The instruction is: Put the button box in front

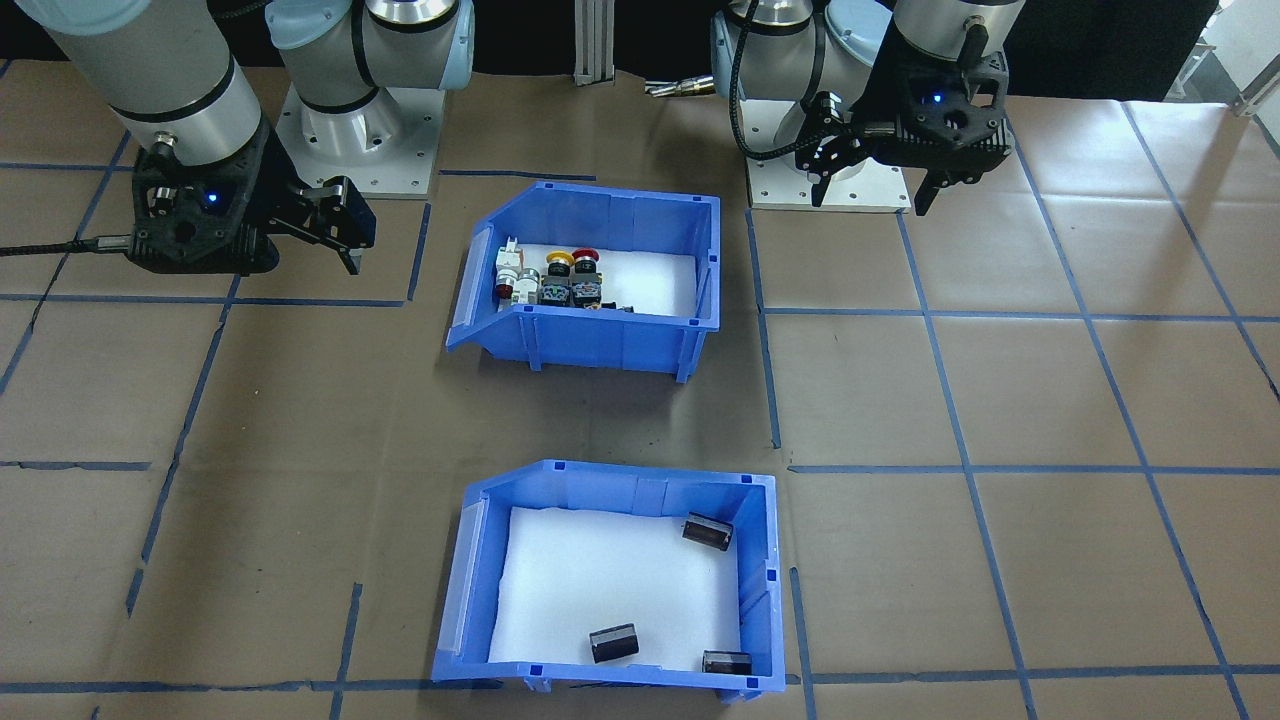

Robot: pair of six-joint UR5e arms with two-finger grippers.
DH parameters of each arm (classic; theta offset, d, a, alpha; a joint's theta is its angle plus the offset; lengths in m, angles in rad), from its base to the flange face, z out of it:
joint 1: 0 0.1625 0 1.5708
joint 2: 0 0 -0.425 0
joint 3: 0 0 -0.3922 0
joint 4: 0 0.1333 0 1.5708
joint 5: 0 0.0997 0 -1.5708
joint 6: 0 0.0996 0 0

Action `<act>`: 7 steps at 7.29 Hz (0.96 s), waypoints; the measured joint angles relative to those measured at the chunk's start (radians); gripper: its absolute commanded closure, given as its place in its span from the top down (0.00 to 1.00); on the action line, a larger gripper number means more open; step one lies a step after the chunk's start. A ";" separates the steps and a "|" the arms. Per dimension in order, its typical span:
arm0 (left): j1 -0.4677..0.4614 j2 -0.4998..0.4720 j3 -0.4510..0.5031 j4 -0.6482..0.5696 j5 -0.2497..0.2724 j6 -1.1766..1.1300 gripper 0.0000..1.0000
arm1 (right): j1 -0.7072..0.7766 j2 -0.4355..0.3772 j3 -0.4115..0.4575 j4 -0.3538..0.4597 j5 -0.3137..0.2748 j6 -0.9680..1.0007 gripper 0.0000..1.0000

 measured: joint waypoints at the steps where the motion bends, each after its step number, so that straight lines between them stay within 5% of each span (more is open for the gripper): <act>1: 0.000 0.001 -0.001 0.000 0.000 0.000 1.00 | 0.000 0.000 0.000 0.000 0.000 0.000 1.00; 7: 0.000 0.003 -0.017 0.034 0.000 -0.002 1.00 | 0.000 0.001 0.000 -0.001 0.001 -0.001 1.00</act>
